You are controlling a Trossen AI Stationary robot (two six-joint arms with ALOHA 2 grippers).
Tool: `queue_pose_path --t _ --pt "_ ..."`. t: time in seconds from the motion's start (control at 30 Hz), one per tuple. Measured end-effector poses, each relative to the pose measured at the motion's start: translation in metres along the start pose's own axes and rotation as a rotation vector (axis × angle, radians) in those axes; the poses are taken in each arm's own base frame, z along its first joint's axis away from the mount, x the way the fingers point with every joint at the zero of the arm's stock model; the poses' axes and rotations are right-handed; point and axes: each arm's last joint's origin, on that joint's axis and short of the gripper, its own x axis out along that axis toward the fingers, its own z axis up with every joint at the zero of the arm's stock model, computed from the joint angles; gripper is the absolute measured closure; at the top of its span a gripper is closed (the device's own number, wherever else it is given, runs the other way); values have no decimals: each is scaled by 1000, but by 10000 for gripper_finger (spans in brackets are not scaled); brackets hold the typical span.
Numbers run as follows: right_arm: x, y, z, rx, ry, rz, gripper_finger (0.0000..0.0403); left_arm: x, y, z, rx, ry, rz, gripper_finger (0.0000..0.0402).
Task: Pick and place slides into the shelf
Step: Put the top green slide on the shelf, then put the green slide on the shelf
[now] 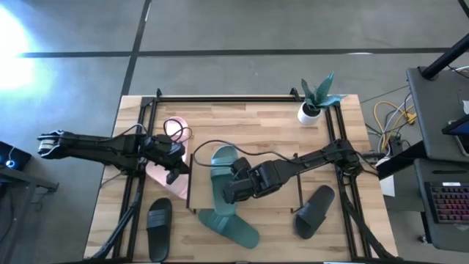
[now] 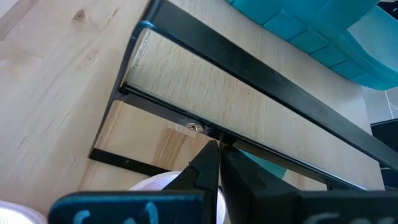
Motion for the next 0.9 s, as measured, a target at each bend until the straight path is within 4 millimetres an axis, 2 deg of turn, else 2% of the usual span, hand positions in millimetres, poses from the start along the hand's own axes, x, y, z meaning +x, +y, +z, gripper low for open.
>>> queue_pose_path --t 0.17,0.4,0.6,0.77,0.9 --pt "-1 1 -3 -8 32 11 287 0 0 0 -2 0 0 402" --pt "-11 8 -23 -66 83 51 287 0 0 0 -1 -1 -1 402" --pt "-36 20 -49 -100 132 145 287 -1 0 0 -1 0 -3 402" --pt "-57 32 -82 74 276 249 287 -1 -1 0 -1 12 -23 402" --pt "-55 46 -111 263 279 312 287 0 -1 -1 2 16 -30 402"
